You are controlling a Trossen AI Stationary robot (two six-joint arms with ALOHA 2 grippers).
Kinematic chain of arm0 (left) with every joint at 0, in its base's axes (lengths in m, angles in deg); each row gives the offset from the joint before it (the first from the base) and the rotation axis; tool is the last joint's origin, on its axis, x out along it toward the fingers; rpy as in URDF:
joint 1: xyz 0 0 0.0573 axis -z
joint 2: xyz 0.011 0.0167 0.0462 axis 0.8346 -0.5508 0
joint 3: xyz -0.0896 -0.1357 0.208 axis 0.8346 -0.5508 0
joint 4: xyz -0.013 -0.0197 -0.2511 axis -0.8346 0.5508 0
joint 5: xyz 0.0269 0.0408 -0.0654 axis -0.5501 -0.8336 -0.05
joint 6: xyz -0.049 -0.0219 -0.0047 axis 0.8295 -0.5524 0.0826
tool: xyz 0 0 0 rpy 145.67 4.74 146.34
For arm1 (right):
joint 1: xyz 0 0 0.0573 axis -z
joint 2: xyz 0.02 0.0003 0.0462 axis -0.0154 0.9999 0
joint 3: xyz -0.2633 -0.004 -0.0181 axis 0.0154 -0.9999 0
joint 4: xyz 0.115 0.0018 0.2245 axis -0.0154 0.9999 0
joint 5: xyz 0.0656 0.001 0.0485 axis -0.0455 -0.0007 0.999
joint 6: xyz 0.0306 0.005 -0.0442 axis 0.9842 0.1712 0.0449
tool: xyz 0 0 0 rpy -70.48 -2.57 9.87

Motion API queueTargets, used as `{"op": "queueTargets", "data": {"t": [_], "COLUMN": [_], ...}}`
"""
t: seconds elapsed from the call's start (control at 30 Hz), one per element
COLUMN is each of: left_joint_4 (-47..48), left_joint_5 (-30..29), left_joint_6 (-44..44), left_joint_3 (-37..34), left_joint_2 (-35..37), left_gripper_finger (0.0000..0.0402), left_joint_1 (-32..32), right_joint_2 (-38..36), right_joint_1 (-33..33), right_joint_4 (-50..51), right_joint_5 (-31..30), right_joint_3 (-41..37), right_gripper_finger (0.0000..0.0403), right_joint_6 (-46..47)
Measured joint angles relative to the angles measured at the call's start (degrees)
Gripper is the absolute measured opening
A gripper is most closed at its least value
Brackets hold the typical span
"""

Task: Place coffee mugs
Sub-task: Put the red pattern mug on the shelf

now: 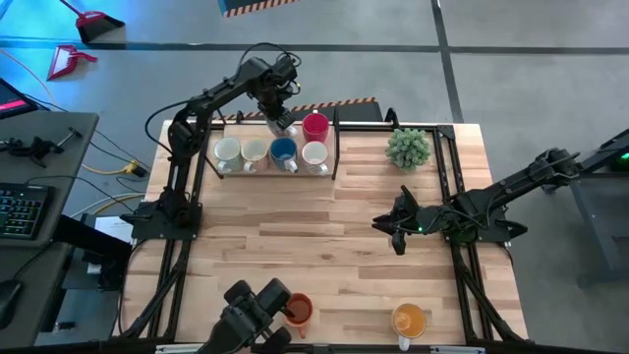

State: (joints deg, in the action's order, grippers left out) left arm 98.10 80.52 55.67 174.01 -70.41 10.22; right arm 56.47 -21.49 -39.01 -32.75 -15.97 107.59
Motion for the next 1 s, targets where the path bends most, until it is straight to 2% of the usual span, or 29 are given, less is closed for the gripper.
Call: {"op": "queueTargets", "data": {"t": [0.23, 1.0], "left_joint_4": [-3.22, -2.04], "left_joint_5": [1.68, 0.23], "left_joint_6": [-0.19, -1.76], "left_joint_3": [0.0, -0.02], "left_joint_2": [-0.23, -1.19], "left_gripper_finger": [0.0007, 0.0007], "left_joint_1": [0.27, 1.28], "right_joint_2": [0.0, 0.0], "right_joint_1": [-0.02, 0.0], "right_joint_4": [-0.02, 0.0], "right_joint_5": [-0.02, -0.31], "right_joint_3": [0.0, 0.0], "right_gripper_finger": [0.0067, 0.0067], "right_joint_6": [0.0, -0.44]}}
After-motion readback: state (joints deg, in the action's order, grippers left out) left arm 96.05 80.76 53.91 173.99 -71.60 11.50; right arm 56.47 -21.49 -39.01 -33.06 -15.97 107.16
